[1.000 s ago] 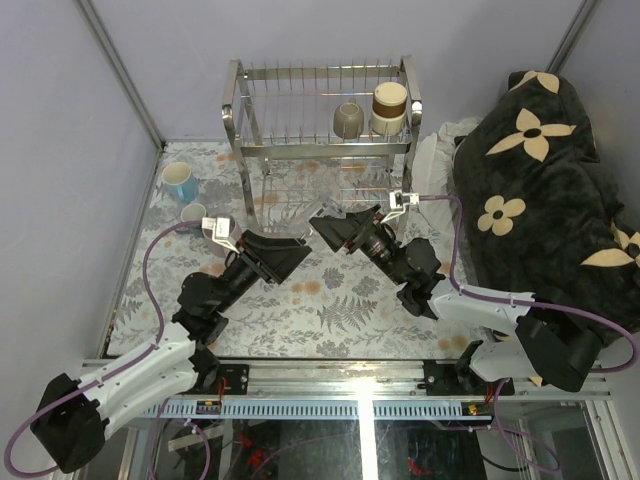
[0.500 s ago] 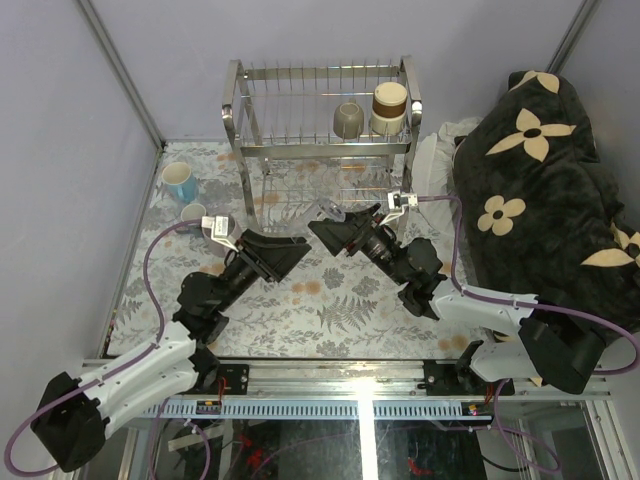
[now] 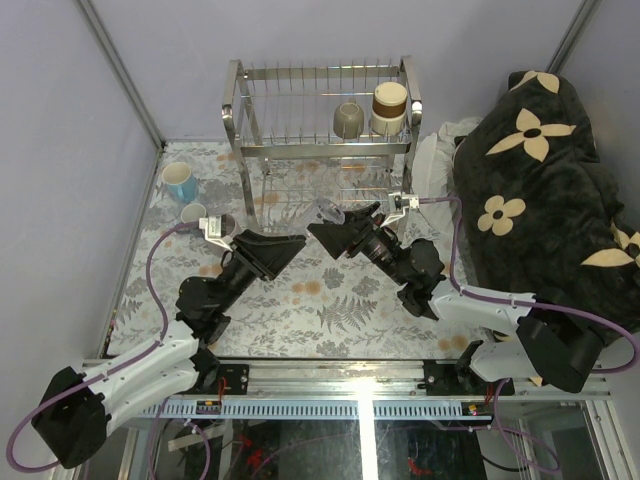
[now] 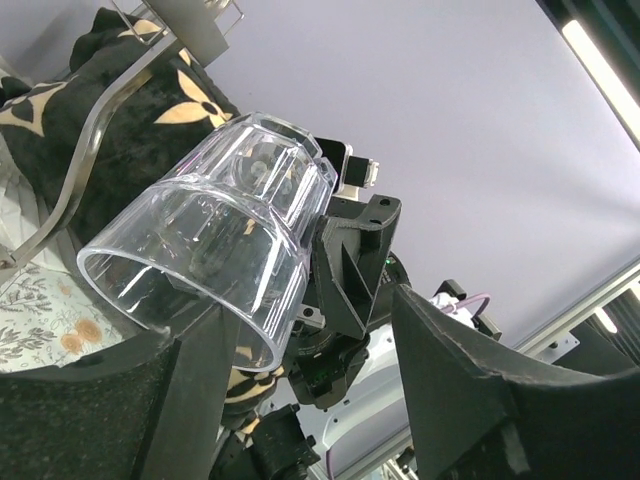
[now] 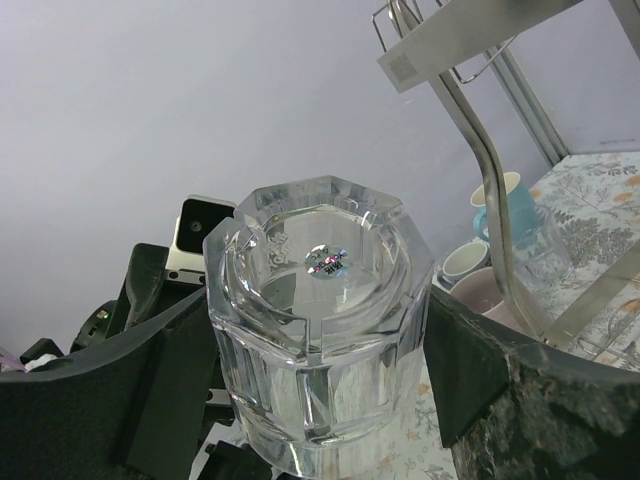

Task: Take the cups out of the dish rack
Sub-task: Place the cup at the center of the board.

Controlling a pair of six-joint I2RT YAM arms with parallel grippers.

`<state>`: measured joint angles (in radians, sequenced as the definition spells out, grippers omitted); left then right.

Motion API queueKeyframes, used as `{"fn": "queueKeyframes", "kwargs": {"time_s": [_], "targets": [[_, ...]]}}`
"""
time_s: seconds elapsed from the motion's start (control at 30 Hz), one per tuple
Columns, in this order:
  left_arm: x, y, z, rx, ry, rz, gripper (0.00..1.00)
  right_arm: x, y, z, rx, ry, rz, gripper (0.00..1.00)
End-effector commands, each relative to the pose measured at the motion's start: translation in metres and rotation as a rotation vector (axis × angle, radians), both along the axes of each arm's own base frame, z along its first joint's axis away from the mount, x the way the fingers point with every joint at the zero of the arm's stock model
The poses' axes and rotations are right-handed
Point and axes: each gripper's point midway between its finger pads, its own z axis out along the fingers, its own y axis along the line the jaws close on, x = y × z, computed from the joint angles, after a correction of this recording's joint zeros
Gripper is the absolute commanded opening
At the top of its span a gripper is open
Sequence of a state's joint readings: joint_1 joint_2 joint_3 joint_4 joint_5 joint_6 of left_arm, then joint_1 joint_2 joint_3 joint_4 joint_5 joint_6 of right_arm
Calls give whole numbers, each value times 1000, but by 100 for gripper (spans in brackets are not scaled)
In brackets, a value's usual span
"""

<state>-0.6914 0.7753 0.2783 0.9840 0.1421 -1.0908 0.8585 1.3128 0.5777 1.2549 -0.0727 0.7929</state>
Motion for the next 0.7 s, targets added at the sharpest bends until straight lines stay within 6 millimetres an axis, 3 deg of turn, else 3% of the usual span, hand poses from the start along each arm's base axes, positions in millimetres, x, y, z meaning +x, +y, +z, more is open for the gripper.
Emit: {"fn": "queueKeyframes", "kwargs": {"time_s": [0.0,0.07,0.53,0.67], "targets": [[-8,13,25,-101,-66,21,55,-9,-6,30,90,-94,7,0],[-7,13,25,-105,-56,23,51,-10,-4,29,89,-97,16,0],[-1,14,25,-206,13,-15,50,-15,1,24,103,-122,51,0],[0,15,24,-211,19,-9,38,-13,0,23,97,-120,44,0]]}}
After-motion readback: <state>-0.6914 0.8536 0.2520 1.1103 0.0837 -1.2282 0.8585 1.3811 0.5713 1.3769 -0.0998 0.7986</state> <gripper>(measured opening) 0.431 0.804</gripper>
